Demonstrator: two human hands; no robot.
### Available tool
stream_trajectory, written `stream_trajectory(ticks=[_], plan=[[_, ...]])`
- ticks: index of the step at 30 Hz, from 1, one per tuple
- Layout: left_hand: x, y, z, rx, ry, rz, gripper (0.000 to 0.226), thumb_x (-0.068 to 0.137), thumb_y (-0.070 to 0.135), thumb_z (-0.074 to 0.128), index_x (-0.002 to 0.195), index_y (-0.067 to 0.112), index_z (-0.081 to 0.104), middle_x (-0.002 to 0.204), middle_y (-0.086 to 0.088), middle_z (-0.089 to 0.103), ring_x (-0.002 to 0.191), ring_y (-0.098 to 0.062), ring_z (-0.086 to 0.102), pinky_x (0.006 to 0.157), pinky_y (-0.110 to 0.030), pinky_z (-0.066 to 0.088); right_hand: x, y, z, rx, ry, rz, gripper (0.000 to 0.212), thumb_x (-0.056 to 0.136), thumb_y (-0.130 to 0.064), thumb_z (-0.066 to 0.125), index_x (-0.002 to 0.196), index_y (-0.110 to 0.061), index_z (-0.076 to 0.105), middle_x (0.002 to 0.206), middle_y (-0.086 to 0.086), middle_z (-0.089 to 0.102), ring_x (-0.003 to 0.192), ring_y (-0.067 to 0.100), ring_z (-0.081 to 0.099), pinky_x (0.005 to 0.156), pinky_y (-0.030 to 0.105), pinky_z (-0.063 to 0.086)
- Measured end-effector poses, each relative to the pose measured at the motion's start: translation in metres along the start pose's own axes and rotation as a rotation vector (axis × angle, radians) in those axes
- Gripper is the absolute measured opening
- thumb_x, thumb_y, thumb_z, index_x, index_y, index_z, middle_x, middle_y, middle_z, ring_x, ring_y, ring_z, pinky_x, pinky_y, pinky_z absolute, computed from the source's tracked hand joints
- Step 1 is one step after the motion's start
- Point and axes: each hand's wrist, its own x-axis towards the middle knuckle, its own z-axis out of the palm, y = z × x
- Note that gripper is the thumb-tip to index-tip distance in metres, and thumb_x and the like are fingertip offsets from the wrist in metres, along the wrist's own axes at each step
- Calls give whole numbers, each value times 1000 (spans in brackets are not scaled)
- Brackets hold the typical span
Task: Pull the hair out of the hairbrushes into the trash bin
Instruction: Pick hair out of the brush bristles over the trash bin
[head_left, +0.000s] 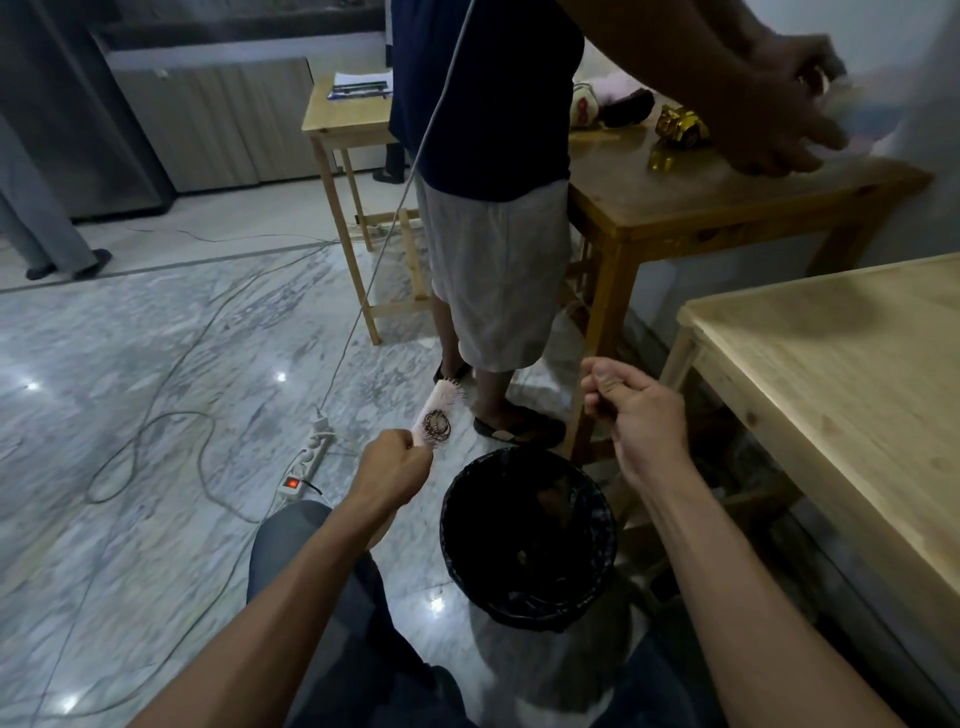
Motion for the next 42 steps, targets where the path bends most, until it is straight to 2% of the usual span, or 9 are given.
stream_trajectory(ticks=[3,6,8,11,20,24,29,37,42], plan=[[-7,3,5,-26,-67,68,16,91,9,56,79,0,61,65,-14,60,53,-26,58,52,-39,52,-6,12,9,-275,-222,225,36,106,0,46,140,4,56,117,14,72,71,13,71,63,23,60],[-12,12,13,-33,-123,180,10,94,13,57,97,13,67,80,-11,72,65,-28,71,63,-47,61,-4,24,17,-531,-326,434,62,105,4,32,163,-7,12,166,22,26,64,21,76,50,29,61],[-12,15,14,60,-105,247,19,95,22,58,110,19,68,90,-8,74,72,-29,72,69,-51,61,-2,19,17,-763,-239,356,61,104,-1,38,162,-12,22,154,21,46,69,24,77,52,32,62],[-14,21,13,116,-61,287,25,96,26,59,120,21,66,99,-6,75,80,-29,71,73,-48,61,3,20,14,-769,-162,79,41,101,-16,60,142,-14,58,95,1,69,77,23,77,59,32,62],[-26,40,26,127,-33,399,16,95,22,61,100,8,67,87,-12,70,81,-30,65,73,-47,52,0,29,32,-715,-100,-135,16,74,-34,87,63,-39,77,58,-5,73,65,15,72,76,45,63],[-30,36,30,110,-10,388,15,94,23,61,91,8,66,79,-10,68,76,-29,63,68,-46,49,2,29,32,-684,-98,-32,24,82,-23,80,58,-27,76,56,-1,72,63,17,72,75,43,64],[-20,25,22,-80,8,195,12,95,21,60,84,16,66,72,-6,68,61,-25,63,61,-50,56,7,20,16,-574,-40,118,17,100,-18,63,89,-11,74,77,3,66,68,13,63,61,22,54],[-18,24,14,-194,62,157,13,96,18,60,89,10,68,73,-11,68,54,-20,58,52,-42,51,6,26,-10,-762,14,139,19,101,-21,61,85,-16,70,97,7,71,76,17,68,63,26,51],[-14,27,7,-289,161,132,12,96,15,58,99,10,69,71,-11,66,55,-21,58,47,-34,51,2,37,-27,-929,1,170,22,101,-17,61,82,-16,71,90,6,72,89,23,72,84,39,59]])
